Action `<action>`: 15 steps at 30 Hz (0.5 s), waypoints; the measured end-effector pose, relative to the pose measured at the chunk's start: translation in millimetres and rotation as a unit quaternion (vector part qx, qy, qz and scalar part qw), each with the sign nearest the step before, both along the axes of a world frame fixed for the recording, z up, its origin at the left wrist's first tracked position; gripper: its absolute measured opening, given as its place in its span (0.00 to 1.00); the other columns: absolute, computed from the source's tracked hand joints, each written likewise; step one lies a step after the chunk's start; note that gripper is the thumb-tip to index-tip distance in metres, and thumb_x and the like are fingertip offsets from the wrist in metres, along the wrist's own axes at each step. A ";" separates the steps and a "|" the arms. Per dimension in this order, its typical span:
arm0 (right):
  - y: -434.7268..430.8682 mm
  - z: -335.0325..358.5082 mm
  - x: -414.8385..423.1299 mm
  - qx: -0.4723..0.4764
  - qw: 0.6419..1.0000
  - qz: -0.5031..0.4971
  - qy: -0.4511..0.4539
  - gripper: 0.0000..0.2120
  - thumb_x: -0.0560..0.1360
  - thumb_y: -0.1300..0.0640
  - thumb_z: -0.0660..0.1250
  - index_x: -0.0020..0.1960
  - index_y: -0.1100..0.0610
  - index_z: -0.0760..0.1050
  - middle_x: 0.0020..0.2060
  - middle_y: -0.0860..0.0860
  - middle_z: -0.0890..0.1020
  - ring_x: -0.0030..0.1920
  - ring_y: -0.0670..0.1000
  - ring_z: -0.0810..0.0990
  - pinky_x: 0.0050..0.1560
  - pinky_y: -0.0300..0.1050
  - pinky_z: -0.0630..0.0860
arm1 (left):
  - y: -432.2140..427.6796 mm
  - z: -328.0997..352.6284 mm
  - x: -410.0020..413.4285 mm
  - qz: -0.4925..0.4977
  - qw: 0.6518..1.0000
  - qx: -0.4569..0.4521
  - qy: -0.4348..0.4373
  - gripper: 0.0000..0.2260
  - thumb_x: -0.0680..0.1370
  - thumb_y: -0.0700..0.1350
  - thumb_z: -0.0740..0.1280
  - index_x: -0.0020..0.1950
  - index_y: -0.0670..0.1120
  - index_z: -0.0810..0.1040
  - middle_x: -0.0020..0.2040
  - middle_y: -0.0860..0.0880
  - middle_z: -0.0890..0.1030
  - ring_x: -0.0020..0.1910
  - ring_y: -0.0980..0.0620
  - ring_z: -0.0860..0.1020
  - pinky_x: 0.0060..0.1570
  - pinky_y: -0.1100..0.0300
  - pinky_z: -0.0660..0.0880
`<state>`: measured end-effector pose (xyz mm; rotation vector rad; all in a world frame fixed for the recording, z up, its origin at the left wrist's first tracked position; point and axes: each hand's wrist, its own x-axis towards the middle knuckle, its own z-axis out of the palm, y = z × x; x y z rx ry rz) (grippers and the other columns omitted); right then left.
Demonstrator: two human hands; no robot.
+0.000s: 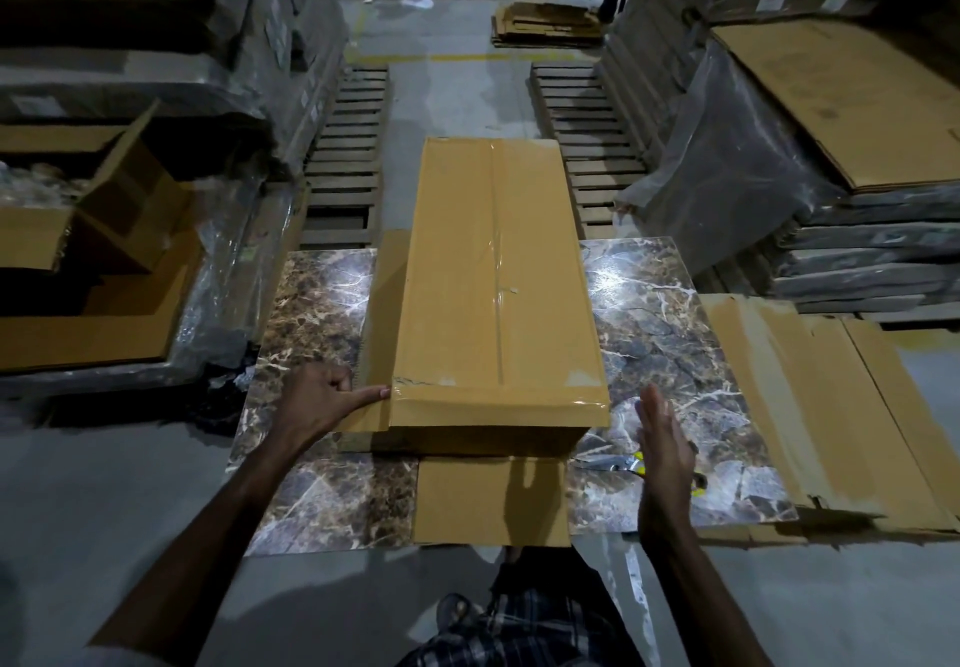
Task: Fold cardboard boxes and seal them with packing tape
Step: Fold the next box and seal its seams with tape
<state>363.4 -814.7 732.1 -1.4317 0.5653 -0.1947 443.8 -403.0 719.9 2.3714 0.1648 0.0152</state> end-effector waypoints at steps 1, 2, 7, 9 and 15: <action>4.1 2.1 -1.2 -0.004 0.999 0.046 -0.019 0.25 0.85 0.38 0.54 0.77 0.48 0.71 0.74 0.44 0.74 0.76 0.46 0.70 0.75 0.50 0.63 | -3.8 0.4 -0.8 -0.005 1.000 -0.004 0.000 0.25 0.66 0.53 0.84 0.23 0.48 0.70 0.22 0.51 0.72 0.23 0.54 0.70 0.29 0.62 0.65; 8.2 3.2 -1.1 -0.006 0.996 0.086 -0.030 0.29 0.83 0.33 0.52 0.77 0.47 0.70 0.75 0.42 0.73 0.77 0.45 0.68 0.76 0.49 0.60 | -8.7 1.2 -2.3 -0.013 1.000 -0.004 0.003 0.25 0.67 0.52 0.84 0.23 0.49 0.70 0.22 0.52 0.71 0.23 0.55 0.69 0.29 0.62 0.65; 7.9 13.5 5.4 0.037 0.998 0.051 -0.015 0.43 0.69 0.18 0.57 0.73 0.44 0.73 0.71 0.43 0.76 0.73 0.42 0.72 0.72 0.44 0.65 | -46.9 3.4 -10.7 -0.036 0.999 -0.007 0.012 0.25 0.66 0.53 0.84 0.24 0.50 0.68 0.22 0.54 0.68 0.22 0.57 0.65 0.25 0.63 0.60; -2.6 11.4 7.6 0.016 0.999 0.024 0.014 0.50 0.61 0.13 0.57 0.72 0.45 0.71 0.70 0.43 0.75 0.70 0.42 0.72 0.70 0.44 0.64 | -60.2 -4.0 -16.0 -0.029 0.999 -0.020 0.018 0.25 0.66 0.54 0.84 0.24 0.49 0.68 0.22 0.53 0.67 0.22 0.58 0.64 0.26 0.60 0.59; -69.7 -46.1 26.2 -0.227 0.961 0.100 0.119 0.31 0.83 0.33 0.52 0.67 0.57 0.78 0.65 0.64 0.80 0.64 0.62 0.78 0.60 0.55 0.72 | -91.5 -17.5 -36.1 0.016 0.997 -0.081 0.014 0.27 0.68 0.55 0.82 0.24 0.51 0.66 0.21 0.57 0.65 0.23 0.59 0.63 0.26 0.62 0.58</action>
